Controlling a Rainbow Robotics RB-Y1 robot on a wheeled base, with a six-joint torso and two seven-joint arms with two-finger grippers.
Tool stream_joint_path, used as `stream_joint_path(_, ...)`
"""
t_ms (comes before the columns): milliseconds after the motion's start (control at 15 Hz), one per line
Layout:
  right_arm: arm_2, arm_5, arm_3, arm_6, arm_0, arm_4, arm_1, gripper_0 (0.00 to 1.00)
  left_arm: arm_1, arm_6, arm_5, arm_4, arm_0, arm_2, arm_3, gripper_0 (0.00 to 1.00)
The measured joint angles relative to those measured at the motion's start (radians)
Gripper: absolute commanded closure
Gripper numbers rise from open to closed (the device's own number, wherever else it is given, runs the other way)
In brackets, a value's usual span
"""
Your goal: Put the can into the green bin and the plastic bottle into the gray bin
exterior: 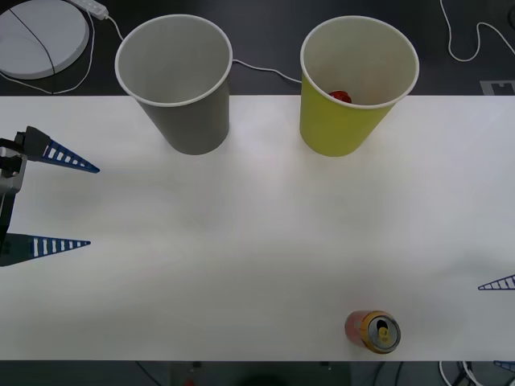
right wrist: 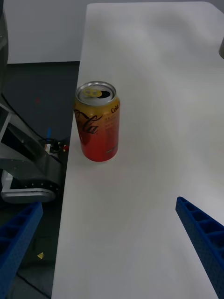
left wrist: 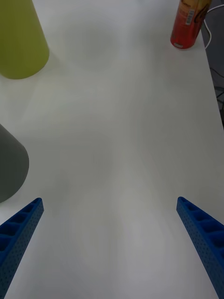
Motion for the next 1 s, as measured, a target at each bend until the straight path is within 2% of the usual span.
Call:
stream_joint_path(400, 0.183, 0.0, 0.078, 0.134, -0.006, -0.132, 0.009, 0.0, 0.0, 0.0, 0.0, 0.0, 0.0, 0.0, 0.0, 0.0)
stream_joint_path(600, 0.225, 0.0, 0.141, 0.137, -0.048, -0.148, 0.038, 0.0, 0.0, 0.0, 0.0, 0.0, 0.0, 0.0, 0.0, 0.0)
stream_joint_path(1000, 0.356, 0.0, 0.25, 0.143, -0.114, -0.257, 0.108, 0.0, 0.0, 0.0, 0.0, 0.0, 0.0, 0.0, 0.0, 0.0)
